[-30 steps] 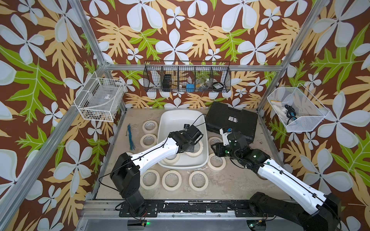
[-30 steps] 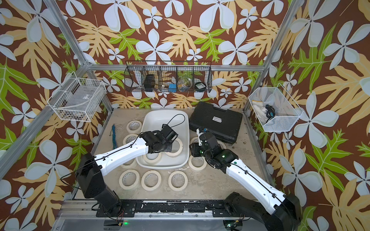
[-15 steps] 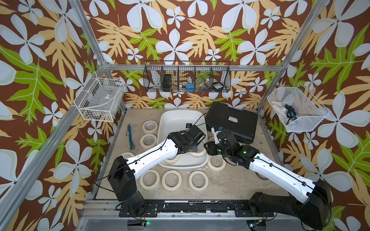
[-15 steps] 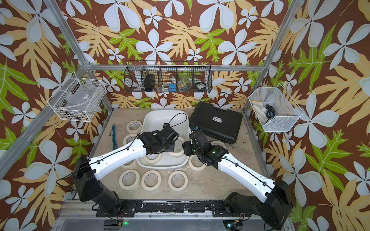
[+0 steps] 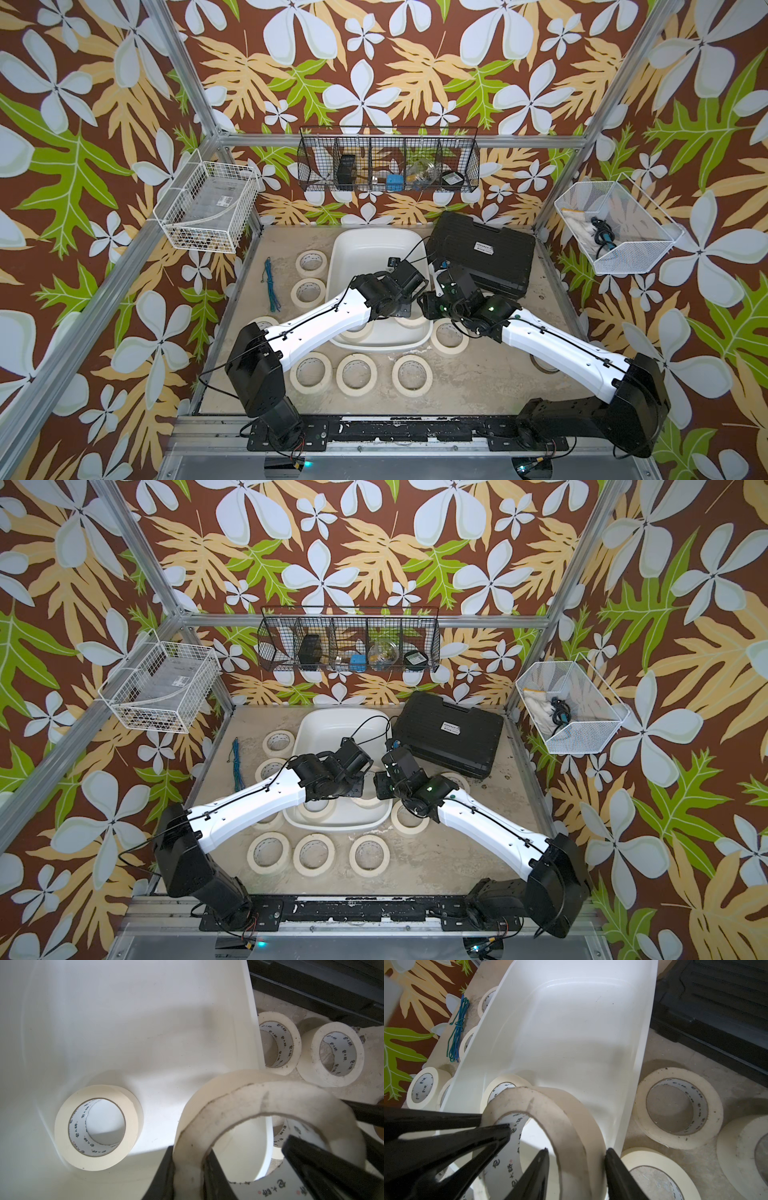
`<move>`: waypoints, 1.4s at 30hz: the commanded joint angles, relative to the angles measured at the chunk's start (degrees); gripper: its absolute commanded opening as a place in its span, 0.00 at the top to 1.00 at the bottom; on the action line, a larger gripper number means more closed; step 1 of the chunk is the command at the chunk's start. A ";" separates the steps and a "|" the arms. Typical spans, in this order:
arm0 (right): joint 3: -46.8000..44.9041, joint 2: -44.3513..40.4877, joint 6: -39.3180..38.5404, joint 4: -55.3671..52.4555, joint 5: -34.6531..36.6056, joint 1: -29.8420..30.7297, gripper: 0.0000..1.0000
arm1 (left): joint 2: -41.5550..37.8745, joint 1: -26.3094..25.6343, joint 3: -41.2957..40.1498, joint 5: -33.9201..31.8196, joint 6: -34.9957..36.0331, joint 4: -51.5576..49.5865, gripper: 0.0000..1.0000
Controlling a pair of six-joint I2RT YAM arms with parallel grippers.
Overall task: Take out the art tape in the storage box
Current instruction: Pick up the art tape from the storage box, then place the art tape at the center of the board.
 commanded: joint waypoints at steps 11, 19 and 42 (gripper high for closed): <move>2.12 -0.20 -1.89 -1.01 3.04 0.11 0.90 | -2.41 0.08 -3.17 6.71 0.42 9.56 0.52; -0.40 -5.82 -3.10 -5.49 6.75 -0.58 0.96 | -8.84 1.13 -5.99 11.67 -1.01 18.18 0.28; -20.34 -25.65 3.51 -9.25 5.20 -20.61 1.00 | -12.15 7.37 -15.20 18.85 -1.91 24.36 0.24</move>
